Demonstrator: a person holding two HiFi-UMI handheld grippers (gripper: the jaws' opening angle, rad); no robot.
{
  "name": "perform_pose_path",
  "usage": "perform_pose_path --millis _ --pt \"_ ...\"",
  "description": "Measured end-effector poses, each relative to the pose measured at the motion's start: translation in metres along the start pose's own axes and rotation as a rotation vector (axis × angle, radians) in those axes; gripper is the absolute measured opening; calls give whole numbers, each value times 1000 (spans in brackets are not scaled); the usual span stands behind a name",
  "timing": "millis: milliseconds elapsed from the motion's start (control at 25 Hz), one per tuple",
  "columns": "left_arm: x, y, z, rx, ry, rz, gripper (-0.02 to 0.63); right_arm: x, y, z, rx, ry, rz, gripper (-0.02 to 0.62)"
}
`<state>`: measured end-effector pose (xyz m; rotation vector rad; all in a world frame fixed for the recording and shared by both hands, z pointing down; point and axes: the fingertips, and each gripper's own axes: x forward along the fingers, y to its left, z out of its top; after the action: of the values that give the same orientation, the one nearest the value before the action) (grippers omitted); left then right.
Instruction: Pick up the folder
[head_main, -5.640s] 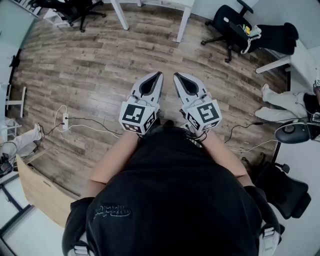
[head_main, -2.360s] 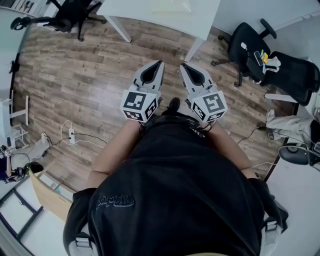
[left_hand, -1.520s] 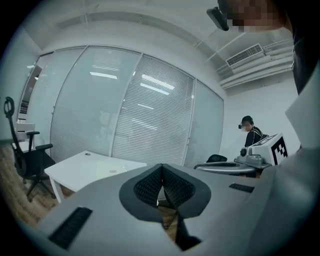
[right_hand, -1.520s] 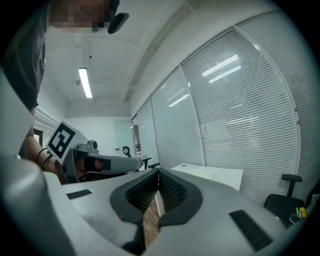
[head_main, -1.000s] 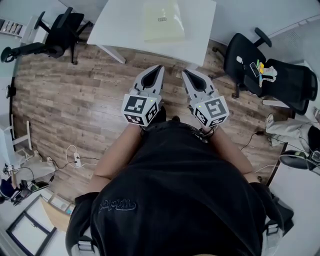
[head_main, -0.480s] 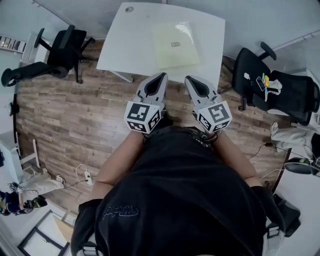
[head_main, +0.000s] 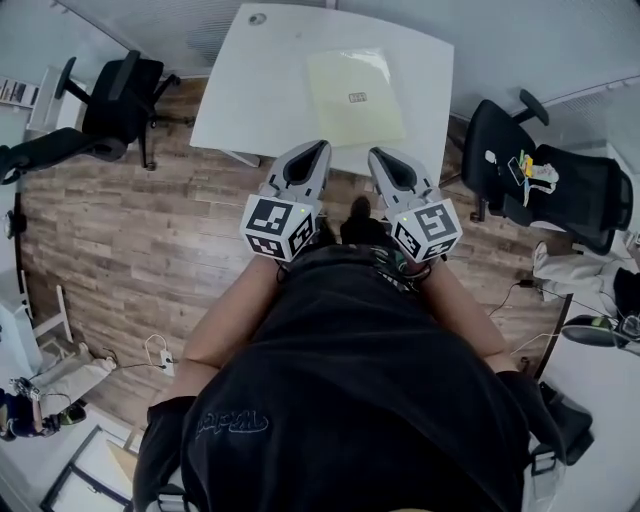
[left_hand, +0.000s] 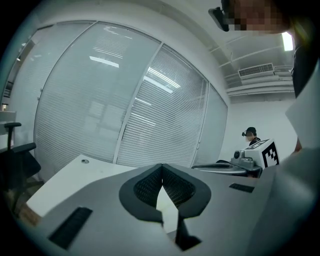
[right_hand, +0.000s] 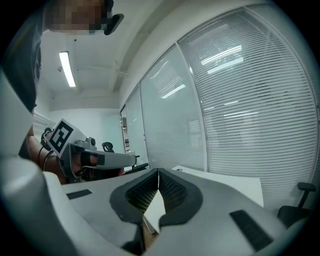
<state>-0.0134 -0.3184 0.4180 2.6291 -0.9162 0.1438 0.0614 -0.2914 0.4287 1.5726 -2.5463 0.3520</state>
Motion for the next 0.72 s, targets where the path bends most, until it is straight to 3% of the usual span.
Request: perform_pose_path --millis 320,720 --pt "10 26 8 18 -1 56 14 22 -12 0 -8 19 20 21" --pt "54 53 14 -18 18 87 15 54 -52 2 7 28 63 23"
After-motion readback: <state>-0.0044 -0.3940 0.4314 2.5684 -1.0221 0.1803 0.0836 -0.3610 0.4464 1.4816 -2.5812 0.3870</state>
